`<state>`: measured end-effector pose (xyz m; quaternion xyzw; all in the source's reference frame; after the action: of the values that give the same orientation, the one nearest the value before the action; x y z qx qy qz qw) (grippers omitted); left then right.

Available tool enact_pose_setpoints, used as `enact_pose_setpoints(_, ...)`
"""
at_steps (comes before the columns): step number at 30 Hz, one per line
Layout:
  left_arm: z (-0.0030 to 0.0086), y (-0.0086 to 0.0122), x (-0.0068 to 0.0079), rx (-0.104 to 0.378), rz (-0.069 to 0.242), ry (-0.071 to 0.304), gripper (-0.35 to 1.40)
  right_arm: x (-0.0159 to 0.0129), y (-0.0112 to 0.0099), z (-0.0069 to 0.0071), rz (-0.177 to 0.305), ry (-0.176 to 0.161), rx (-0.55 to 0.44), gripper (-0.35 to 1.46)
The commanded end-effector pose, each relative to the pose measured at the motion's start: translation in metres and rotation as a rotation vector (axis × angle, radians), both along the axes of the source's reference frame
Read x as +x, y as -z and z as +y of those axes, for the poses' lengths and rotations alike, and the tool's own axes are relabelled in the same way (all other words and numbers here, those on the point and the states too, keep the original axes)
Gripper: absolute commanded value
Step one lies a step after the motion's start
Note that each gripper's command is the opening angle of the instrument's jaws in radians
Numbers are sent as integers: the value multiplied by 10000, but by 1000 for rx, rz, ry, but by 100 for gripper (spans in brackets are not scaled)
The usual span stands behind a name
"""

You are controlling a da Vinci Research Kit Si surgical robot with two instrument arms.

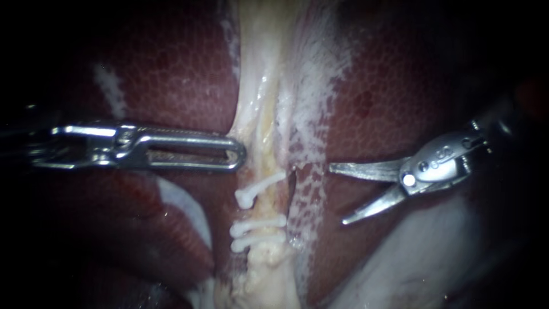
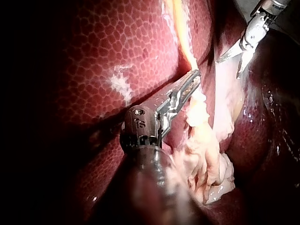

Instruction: Go to the cutting position left tube

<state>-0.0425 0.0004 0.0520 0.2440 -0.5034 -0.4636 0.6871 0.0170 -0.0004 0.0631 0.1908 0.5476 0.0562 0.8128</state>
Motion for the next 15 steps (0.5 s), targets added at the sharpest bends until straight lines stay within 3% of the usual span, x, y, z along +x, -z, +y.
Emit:
enact_pose_setpoints(1, 0, 4, 1, 2, 0, 0, -35, 3, -3, -2, -3, 6, 15, 120)
enact_pose_setpoints(15, 9, 54, 29, 2, -30, 12, -35, 33, -20, -22, -25, 53, 123, 95)
